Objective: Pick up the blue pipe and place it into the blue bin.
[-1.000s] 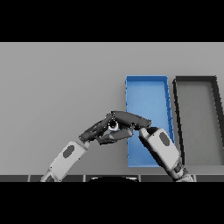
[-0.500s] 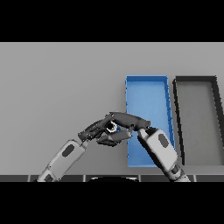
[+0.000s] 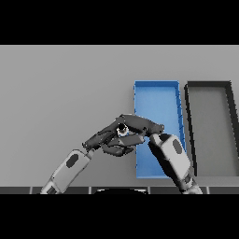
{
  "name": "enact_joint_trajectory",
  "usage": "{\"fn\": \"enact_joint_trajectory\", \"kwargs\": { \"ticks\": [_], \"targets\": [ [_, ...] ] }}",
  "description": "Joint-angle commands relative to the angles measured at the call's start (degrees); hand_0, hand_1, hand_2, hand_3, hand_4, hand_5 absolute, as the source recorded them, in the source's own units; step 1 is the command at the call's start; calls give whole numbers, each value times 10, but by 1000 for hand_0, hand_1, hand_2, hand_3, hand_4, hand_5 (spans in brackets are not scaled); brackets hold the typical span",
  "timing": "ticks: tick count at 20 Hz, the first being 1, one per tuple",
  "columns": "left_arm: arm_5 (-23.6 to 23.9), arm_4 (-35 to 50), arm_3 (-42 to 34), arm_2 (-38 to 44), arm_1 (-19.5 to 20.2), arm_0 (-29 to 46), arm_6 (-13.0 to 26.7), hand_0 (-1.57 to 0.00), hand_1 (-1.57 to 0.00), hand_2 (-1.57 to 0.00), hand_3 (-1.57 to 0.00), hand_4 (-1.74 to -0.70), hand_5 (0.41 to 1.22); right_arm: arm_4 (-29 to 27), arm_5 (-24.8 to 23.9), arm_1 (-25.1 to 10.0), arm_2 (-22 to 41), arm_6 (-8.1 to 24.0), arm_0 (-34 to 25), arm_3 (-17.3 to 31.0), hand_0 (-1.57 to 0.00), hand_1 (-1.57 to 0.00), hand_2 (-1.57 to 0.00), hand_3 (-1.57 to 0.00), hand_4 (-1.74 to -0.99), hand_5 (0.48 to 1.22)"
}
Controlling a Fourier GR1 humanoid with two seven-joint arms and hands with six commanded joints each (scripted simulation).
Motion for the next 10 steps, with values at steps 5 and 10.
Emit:
{"fn": "enact_joint_trajectory", "kwargs": {
  "ticks": [5,10],
  "targets": [
    [0,-1,-8,-11,-4,11,26,-3,-2,-2,-2,-915,507,-143,-85,-30,-45,97,-74,-11,-1571,-1571,-1571,-1571,-1659,1221],
    [-3,6,-15,-7,1,14,22,0,0,0,0,-915,503,-252,-176,-98,-114,81,-207,18,-1571,-1571,-1571,-1571,-1714,1134]
  ]
}}
